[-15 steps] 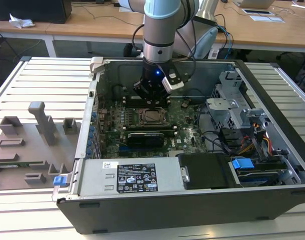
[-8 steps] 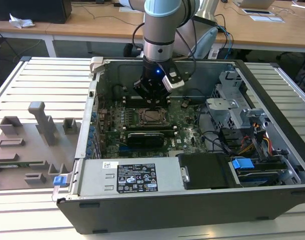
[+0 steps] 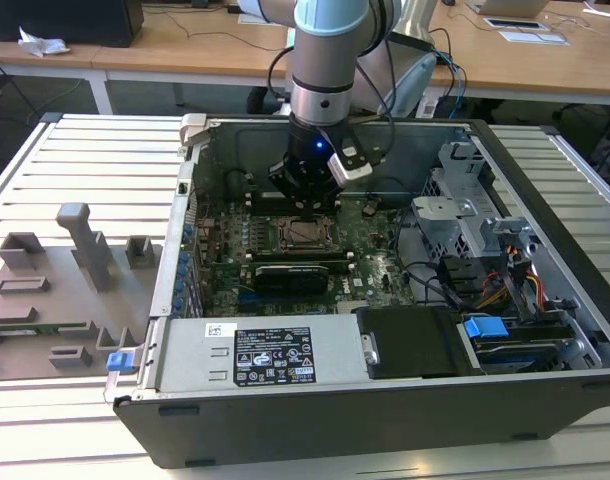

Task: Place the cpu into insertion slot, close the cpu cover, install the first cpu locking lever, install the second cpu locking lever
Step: 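Install the first cpu locking lever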

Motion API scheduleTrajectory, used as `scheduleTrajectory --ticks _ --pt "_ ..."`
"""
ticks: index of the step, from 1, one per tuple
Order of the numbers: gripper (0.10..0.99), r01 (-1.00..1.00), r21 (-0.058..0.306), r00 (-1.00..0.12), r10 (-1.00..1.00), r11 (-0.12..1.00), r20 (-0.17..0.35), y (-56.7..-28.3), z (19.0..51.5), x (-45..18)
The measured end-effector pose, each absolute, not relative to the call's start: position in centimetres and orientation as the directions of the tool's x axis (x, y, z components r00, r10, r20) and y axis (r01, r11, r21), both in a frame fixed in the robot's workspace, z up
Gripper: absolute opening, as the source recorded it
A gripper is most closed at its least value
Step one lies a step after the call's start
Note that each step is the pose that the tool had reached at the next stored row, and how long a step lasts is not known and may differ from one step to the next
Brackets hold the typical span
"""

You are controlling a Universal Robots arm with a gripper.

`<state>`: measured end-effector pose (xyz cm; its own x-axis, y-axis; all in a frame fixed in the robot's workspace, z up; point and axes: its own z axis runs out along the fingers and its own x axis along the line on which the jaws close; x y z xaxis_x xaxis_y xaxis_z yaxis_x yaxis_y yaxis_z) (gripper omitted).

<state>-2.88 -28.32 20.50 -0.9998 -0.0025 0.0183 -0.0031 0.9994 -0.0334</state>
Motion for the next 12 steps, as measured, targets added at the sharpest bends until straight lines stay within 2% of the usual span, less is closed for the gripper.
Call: scheduleTrajectory --ticks 12 --pt "0.106 -0.004 -0.036 -0.999 -0.002 0.999 0.036 -28.4 20.5 -1.5"
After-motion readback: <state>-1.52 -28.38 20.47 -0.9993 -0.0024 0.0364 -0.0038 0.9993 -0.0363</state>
